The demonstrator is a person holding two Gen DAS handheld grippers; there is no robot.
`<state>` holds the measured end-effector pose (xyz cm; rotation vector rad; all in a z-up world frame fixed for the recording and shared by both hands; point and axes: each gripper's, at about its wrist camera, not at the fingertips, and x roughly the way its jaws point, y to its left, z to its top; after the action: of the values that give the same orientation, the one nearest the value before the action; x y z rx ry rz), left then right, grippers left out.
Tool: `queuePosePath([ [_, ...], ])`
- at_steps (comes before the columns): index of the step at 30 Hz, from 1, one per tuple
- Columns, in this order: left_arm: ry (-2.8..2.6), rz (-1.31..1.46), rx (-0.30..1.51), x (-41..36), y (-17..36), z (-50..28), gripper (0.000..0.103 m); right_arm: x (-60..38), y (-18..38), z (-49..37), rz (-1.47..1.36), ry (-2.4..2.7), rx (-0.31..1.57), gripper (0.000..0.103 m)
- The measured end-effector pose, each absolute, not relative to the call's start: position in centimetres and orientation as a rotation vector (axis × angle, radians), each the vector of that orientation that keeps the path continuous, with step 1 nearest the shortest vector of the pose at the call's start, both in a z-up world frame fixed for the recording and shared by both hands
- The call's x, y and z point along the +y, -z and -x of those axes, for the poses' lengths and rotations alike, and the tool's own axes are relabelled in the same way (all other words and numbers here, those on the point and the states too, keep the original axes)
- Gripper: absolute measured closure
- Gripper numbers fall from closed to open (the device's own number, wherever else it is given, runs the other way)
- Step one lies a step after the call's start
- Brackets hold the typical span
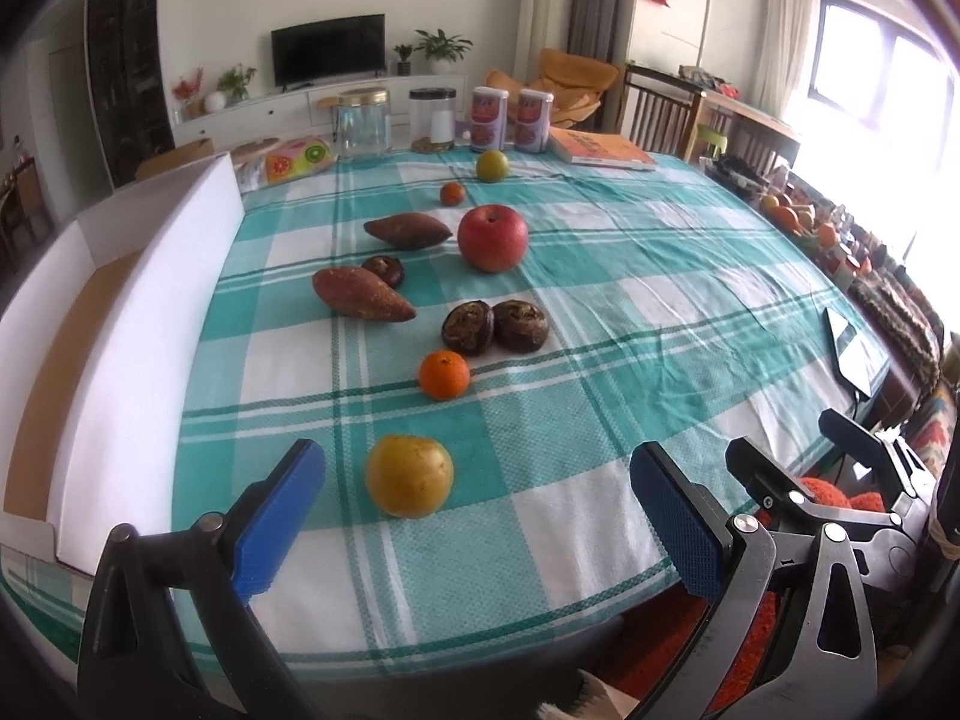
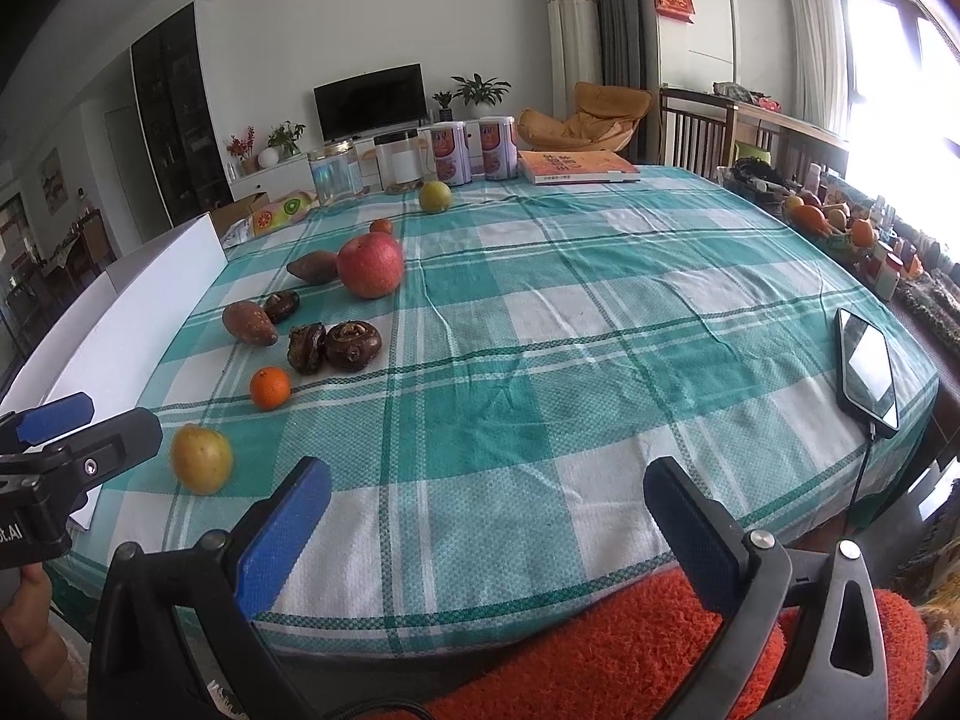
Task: Organize fruits
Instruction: 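Move the left tool toward the yellow grapefruit on the cloth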
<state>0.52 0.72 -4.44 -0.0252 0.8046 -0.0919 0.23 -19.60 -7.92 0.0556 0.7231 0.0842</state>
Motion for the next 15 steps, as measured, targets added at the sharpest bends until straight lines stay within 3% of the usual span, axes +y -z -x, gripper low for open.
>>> queuePosePath([
  [15, 0.096, 0.017, 0.826, 0.52, 4.83, -0.59, 0.001, -19.17, 8.58, -0.57, -0.034, -0.099, 0.755, 0.0],
])
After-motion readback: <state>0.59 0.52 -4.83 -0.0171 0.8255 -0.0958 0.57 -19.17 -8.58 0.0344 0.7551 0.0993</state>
